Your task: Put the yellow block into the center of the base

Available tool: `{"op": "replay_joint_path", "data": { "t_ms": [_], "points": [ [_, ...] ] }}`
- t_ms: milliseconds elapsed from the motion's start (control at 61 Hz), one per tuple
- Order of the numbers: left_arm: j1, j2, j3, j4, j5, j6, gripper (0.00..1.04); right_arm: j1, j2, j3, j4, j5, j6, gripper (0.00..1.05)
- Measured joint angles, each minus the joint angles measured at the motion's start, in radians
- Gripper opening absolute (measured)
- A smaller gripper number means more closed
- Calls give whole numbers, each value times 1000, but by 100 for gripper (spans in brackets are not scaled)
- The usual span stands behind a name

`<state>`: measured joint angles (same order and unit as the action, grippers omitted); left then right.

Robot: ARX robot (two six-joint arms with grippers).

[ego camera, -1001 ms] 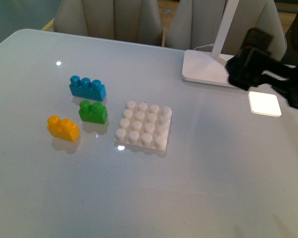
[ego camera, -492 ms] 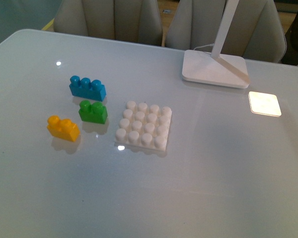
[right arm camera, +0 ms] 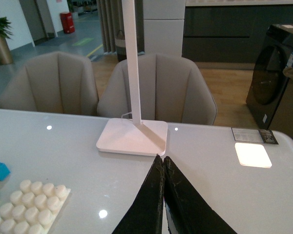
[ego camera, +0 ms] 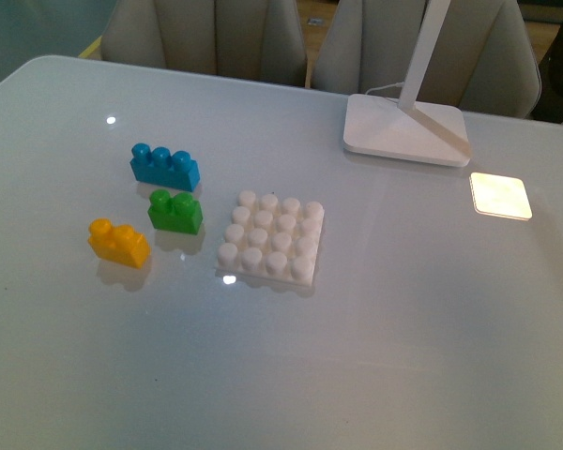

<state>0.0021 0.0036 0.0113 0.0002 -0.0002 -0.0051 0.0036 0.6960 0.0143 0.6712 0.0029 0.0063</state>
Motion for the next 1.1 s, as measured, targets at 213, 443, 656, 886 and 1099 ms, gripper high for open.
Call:
{"op": "replay_joint_path", "data": {
  "t_ms": [213,443,656,886,1099],
  "points": [
    [0,0,0,0,0,0,97,0,-175,-1,-159,0,0,2],
    [0,0,0,0,0,0,97,0,-305,-1,-282,0,0,2],
    [0,0,0,0,0,0,97,0,-399,-1,-373,0,0,2],
    [0,0,0,0,0,0,97,0,-487,-1,-461,0,0,2],
    [0,0,0,0,0,0,97,0,-631,-1,-639,-2,0,2]
  ]
}}
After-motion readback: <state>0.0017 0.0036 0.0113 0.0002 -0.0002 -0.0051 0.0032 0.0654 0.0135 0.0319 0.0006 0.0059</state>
